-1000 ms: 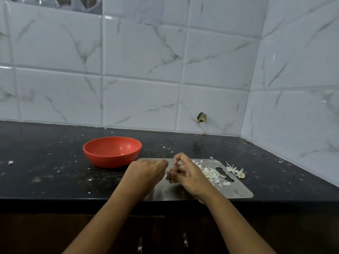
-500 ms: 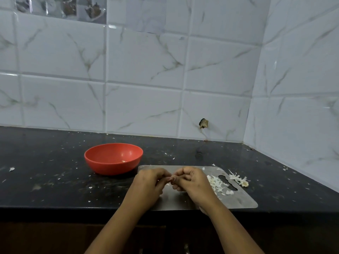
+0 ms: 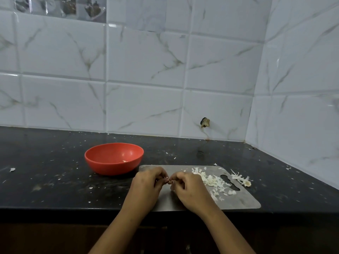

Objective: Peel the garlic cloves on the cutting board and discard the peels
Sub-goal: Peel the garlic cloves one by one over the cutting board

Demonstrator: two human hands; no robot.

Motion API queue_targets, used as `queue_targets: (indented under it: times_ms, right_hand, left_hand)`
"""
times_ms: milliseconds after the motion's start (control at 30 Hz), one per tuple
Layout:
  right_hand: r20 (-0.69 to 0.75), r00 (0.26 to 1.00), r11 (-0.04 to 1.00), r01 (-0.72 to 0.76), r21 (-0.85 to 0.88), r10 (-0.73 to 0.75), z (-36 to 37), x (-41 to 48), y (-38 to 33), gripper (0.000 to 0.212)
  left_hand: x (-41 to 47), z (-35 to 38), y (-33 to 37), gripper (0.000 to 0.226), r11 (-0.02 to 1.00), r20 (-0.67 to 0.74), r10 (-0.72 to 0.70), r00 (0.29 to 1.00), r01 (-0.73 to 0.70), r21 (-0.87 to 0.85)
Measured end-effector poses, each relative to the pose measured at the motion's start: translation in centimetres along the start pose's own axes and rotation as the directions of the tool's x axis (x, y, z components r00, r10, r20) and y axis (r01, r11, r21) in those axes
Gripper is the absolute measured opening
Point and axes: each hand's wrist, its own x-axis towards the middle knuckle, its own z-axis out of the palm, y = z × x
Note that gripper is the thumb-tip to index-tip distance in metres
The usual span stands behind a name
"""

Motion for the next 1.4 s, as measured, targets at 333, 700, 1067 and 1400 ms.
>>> queue_targets:
  times_ms: [333,700,1067,1400]
  right_hand:
    - [0.019,0.999,0.992,0.052,-0.112,-0.05,0.0,-0.3,-0.4,0.022]
    - [-0.02,0.992,0.981,0.117,-0.154,-0.122,0.2,-0.7,-0.5,0.023]
    - [-0.055,0.992,0.978,0.106,-0.182,-0.118,0.3,-0.6,-0.6,0.026]
    - [-0.025,0.995,0.99,0.092,-0.102,-0.095,-0.1,-0.3,-0.5,0.025]
  left_hand:
    - [-0.2,-0.2,0.5,0.015,0.998,0.011,-0.034,0.999,0.034,-0.044]
    - [-0.1,-0.6,1.2,0.009,0.986,0.04,-0.123,0.992,0.126,-0.105]
    - [0.1,-1.0,1.6,0.007,0.969,0.101,-0.188,0.977,0.202,-0.142]
    - [0.8,-0.8,1.9,0.006,0.917,0.175,-0.313,0.933,0.345,-0.201]
